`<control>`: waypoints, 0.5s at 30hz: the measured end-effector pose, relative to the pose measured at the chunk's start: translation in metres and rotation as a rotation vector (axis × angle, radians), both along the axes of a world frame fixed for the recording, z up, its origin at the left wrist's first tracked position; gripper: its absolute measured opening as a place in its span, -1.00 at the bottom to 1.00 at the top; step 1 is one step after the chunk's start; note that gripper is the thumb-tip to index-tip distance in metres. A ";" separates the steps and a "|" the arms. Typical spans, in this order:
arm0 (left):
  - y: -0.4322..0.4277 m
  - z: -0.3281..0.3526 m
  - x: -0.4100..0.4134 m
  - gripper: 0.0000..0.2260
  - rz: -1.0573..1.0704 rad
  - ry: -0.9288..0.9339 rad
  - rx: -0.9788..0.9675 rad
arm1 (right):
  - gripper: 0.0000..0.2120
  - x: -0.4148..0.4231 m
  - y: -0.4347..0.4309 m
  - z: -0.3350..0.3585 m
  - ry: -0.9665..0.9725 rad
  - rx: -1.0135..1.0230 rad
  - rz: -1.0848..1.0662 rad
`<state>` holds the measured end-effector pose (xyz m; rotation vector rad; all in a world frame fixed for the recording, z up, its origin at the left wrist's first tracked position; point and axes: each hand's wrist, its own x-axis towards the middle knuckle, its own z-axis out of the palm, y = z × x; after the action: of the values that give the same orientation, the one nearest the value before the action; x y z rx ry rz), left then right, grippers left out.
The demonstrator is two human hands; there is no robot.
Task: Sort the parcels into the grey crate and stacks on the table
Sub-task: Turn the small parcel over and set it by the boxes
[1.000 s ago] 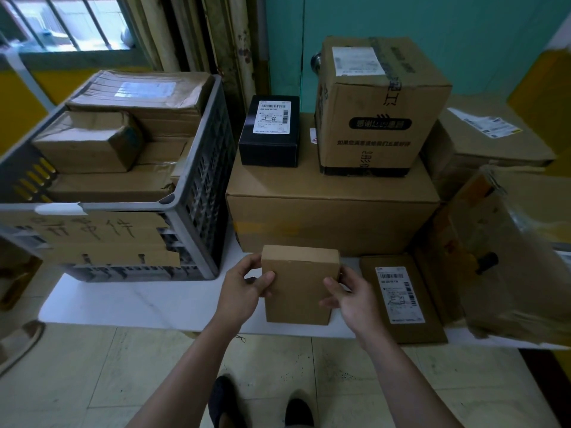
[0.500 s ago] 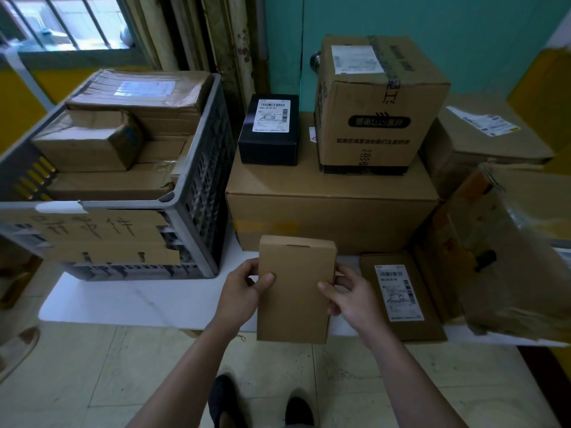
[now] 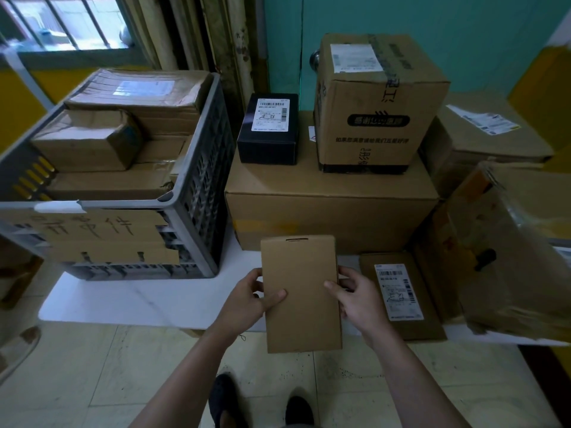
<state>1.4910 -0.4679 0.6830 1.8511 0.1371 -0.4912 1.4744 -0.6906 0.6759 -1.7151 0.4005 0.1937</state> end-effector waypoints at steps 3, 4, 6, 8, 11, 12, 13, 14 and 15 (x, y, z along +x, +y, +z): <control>-0.001 -0.002 0.000 -0.64 0.029 -0.016 -0.023 | -0.63 0.000 0.001 0.001 0.001 0.026 -0.007; -0.001 -0.002 0.001 -0.65 0.037 -0.025 -0.030 | -0.66 0.000 0.001 0.002 -0.001 0.024 -0.007; 0.000 -0.004 0.003 -0.66 0.054 -0.044 -0.031 | -0.69 -0.001 0.001 0.004 -0.004 0.020 0.001; 0.001 -0.004 0.004 -0.67 0.051 -0.062 -0.020 | -0.63 -0.001 0.000 0.003 0.005 0.008 0.017; 0.000 -0.003 0.005 -0.67 0.051 -0.076 -0.020 | -0.52 -0.003 -0.003 0.001 0.046 0.003 0.083; 0.000 -0.002 0.005 -0.68 0.055 -0.078 -0.019 | -0.51 -0.004 -0.003 0.000 0.056 -0.005 0.096; -0.001 -0.002 0.006 -0.68 0.057 -0.079 -0.018 | -0.51 -0.004 -0.003 -0.002 0.060 -0.007 0.100; -0.002 -0.002 0.006 -0.67 0.054 -0.079 -0.017 | -0.52 -0.005 -0.004 -0.002 0.058 -0.010 0.100; -0.003 -0.002 0.006 -0.66 0.054 -0.077 -0.016 | -0.54 -0.006 -0.004 -0.003 0.051 -0.010 0.101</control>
<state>1.4974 -0.4704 0.6809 1.8428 0.1308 -0.3820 1.4684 -0.6950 0.6727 -1.7440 0.3530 0.3093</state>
